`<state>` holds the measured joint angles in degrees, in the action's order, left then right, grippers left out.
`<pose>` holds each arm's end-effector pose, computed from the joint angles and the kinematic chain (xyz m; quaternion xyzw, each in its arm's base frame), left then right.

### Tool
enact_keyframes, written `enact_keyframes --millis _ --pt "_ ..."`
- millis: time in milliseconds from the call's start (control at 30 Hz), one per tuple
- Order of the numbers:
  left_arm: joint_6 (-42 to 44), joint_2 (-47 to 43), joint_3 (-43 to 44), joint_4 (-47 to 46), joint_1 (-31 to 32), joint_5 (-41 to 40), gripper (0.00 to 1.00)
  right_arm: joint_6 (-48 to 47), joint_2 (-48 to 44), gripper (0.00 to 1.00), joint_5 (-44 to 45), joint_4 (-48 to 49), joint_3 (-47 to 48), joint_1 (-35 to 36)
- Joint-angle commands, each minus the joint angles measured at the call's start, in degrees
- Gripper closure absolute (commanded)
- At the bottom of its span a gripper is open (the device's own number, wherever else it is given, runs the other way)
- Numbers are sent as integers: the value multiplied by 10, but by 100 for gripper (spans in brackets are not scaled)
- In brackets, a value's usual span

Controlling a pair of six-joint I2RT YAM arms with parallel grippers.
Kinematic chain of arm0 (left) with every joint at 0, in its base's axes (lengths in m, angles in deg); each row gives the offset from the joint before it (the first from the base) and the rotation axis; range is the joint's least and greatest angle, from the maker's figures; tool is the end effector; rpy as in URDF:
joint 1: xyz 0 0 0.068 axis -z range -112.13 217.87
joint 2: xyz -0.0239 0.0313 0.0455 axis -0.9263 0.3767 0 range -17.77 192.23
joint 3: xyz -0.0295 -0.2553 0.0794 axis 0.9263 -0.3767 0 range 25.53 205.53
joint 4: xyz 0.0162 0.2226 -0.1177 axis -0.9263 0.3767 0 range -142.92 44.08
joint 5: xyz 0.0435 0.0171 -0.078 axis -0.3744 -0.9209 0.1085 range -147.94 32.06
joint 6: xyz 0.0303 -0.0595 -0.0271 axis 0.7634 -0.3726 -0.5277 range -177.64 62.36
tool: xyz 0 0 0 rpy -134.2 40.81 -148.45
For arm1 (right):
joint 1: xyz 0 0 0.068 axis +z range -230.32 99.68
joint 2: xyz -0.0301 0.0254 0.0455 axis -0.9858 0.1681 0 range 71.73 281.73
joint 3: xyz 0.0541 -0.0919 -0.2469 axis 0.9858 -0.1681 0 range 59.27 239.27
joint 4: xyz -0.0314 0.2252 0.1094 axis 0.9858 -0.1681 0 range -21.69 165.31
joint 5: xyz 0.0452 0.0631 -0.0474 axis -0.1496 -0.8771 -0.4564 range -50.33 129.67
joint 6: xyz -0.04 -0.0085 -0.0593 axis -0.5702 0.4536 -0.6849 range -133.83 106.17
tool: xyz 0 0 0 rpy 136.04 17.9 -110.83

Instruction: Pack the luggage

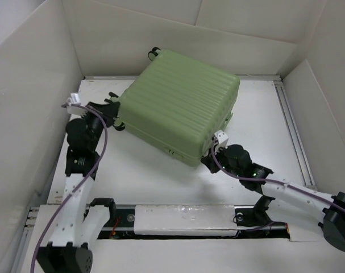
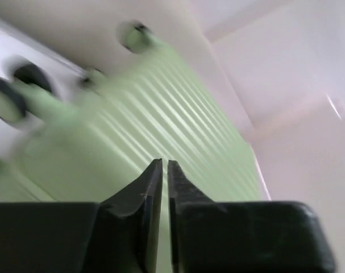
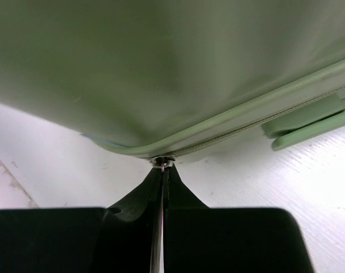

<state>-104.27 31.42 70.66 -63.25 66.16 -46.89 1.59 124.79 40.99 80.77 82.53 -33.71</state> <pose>0.2210 -0.0047 0.3679 -0.2067 0.6354 -0.3426 0.6604 0.1517 0.1585 0.2015 -0.2198 0.8110 0.2710 0.4696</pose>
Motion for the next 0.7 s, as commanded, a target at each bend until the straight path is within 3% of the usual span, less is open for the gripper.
enact_keyframes --millis 0,67,100,167,200,267,433,667 --pt "46 -44 -66 29 78 60 98 -14 14 100 -35 62 59 -41" --pt "38 -56 -155 1 129 58 100 -19 20 100 -60 62 78 -63" --pt "32 -56 -180 -13 195 47 100 -24 26 100 -65 49 85 -71" --pt "9 -40 -225 -49 269 -21 100 -33 26 100 -71 31 103 -90" --pt "0 -27 -236 -68 346 -47 100 -42 26 100 -71 21 119 -98" --pt "-18 -8 -241 -98 410 -121 100 -50 26 100 -83 -6 131 -125" --pt "-37 95 -232 -140 552 -222 100 -72 13 100 -123 -49 148 -181" --pt "-10 229 -185 -247 534 -197 95 -91 7 100 -164 -70 138 -216"
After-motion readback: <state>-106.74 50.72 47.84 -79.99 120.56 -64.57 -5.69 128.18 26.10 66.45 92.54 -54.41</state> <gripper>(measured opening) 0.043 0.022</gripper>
